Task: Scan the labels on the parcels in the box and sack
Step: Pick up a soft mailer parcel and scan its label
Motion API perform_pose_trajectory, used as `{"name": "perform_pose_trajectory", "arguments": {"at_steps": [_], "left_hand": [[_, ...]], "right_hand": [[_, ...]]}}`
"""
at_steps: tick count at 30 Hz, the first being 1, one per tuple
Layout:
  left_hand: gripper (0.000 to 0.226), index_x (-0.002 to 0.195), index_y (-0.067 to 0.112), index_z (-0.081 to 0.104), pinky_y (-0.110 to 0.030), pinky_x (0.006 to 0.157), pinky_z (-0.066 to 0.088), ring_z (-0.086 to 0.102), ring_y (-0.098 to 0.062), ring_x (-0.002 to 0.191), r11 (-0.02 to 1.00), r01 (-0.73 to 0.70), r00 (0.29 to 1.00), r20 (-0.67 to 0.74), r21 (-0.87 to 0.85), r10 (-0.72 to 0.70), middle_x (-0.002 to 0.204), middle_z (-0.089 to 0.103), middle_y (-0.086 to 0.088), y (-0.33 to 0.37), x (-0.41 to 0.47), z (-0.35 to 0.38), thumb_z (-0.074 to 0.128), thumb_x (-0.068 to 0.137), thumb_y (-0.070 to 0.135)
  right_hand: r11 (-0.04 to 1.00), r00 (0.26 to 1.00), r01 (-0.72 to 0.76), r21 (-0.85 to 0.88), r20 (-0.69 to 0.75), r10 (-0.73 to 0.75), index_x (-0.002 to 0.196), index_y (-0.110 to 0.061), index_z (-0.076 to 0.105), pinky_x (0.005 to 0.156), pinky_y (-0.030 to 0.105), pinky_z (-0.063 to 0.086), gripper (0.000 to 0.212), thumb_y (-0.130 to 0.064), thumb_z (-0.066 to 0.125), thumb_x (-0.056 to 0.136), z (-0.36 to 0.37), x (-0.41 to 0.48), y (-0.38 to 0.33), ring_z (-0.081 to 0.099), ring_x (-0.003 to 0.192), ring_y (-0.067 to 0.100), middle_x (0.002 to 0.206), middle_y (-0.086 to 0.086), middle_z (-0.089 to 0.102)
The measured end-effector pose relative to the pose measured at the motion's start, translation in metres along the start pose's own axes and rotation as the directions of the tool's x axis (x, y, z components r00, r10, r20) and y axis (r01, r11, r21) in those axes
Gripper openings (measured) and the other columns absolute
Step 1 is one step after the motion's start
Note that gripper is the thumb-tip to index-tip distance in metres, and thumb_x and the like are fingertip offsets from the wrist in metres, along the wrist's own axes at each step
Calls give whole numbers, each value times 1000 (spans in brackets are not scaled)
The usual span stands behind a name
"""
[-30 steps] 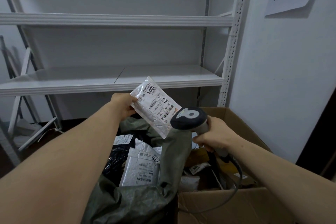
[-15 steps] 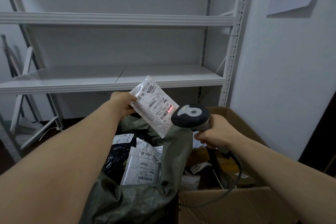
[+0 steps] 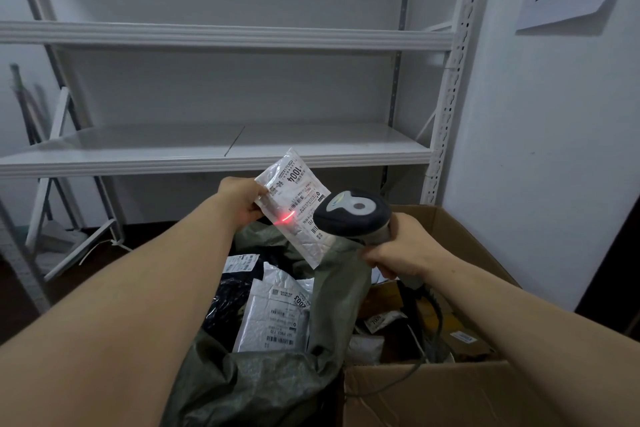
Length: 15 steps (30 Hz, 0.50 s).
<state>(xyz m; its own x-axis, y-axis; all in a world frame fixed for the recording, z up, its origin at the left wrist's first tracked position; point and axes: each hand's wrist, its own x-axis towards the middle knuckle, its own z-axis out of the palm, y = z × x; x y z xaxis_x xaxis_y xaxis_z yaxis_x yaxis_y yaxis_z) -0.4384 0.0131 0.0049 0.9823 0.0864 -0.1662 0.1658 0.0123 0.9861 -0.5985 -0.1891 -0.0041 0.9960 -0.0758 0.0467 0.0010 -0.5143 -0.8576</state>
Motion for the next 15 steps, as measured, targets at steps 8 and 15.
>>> {"name": "perform_pose_trajectory", "arguments": {"at_steps": [8,15], "left_hand": [[18,105,-2,57,-42,71,56,65,-31,85,1000,9,1000,-1,17,-9,93,62,-19,-2,-1,-1,55,89,-9],[12,97,-1,57,-42,71,56,64,-29,77,1000,12,1000,-3,22,-12,92,62,-19,-2,-2,-2,55,88,-9]], "right_hand": [[1000,1000,1,-15,-26,-2,74,-7,58,43,26,42,15,6,66,75,5,6,1,46,36,8,55,6,55],[1000,1000,0,-25,-10,0,75,-8,58,45,27,44,14,3,68,76,6,9,7,49,40,11,58,7,57]]}}
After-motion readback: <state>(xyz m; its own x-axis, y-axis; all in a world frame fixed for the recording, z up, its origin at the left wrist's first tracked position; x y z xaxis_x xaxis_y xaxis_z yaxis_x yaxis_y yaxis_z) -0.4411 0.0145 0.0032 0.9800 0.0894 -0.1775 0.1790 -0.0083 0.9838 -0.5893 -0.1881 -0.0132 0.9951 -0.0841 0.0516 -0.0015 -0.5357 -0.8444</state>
